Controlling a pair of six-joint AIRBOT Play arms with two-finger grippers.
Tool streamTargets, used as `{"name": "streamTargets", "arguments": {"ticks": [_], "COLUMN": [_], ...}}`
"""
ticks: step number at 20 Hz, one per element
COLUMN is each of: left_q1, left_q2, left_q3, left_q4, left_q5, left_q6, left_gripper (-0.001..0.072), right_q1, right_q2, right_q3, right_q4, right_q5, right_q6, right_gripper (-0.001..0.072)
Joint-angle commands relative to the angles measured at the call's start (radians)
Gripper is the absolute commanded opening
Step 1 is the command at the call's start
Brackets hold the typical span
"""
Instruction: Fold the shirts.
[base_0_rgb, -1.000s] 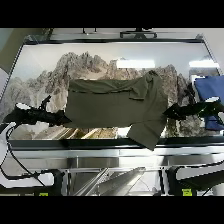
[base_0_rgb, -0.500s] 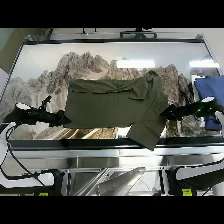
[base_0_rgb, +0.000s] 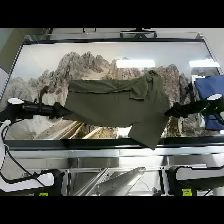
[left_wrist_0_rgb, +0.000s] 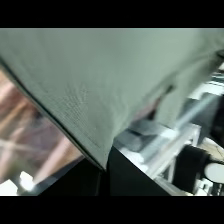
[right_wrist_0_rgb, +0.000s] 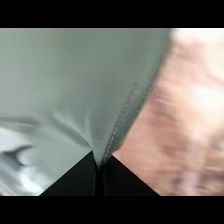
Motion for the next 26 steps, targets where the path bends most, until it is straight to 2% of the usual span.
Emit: {"name": "streamTargets", "arguments": {"ticks": [1,3,5,7,10,12,14,16,18,20,23,26], "left_q1": [0.001,0.001,0.014,0.056,0.239,0.428,0.589,0.643,0.582,0.454,0.282,0.178], "left_q2": [0.127,0.218,0.303,0.384,0.485,0.529,0.565,0.583,0.569,0.504,0.331,0.105], "left_q3": [0.137,0.236,0.343,0.442,0.54,0.552,0.496,0.384,0.264,0.172,0.069,0.017], "left_q4": [-0.263,-0.464,-0.679,-0.882,-1.203,-1.278,-1.261,-1.223,-1.092,-0.912,-0.711,-0.576], "left_q5": [-0.243,-0.358,-0.427,-0.423,-0.423,-0.424,-0.423,-0.417,-0.381,-0.327,-0.244,-0.119], "left_q6": [0.051,0.08,0.111,0.149,0.173,0.137,0.067,0.059,0.074,0.111,0.169,0.271], "left_gripper": [0.0023,0.0023,0.0023,0.0024,0.0023,0.0024,0.0025,0.0026,0.0026,0.0026,0.0026,0.0027], "right_q1": [-0.047,-0.091,-0.135,-0.175,-0.195,-0.195,-0.195,-0.195,-0.193,-0.179,-0.094,-0.004], "right_q2": [0.249,0.465,0.685,0.889,1.138,1.217,1.212,1.135,1.007,0.848,0.605,0.365], "right_q3": [0.063,0.132,0.185,0.206,0.208,0.208,0.208,0.208,0.207,0.203,0.191,0.186], "right_q4": [0.267,0.397,0.495,0.562,0.545,0.535,0.512,0.543,0.615,0.658,0.564,0.491], "right_q5": [0.112,0.074,-0.076,-0.271,-0.61,-0.753,-0.743,-0.626,-0.466,-0.336,-0.317,-0.318], "right_q6": [-0.051,-0.076,-0.087,-0.106,-0.208,-0.243,-0.255,-0.254,-0.254,-0.255,-0.255,-0.256], "right_gripper": [0.0018,0.0019,0.0019,0.0019,0.002,0.0019,0.0019,0.0019,0.0018,0.0018,0.0018,0.0018]}}
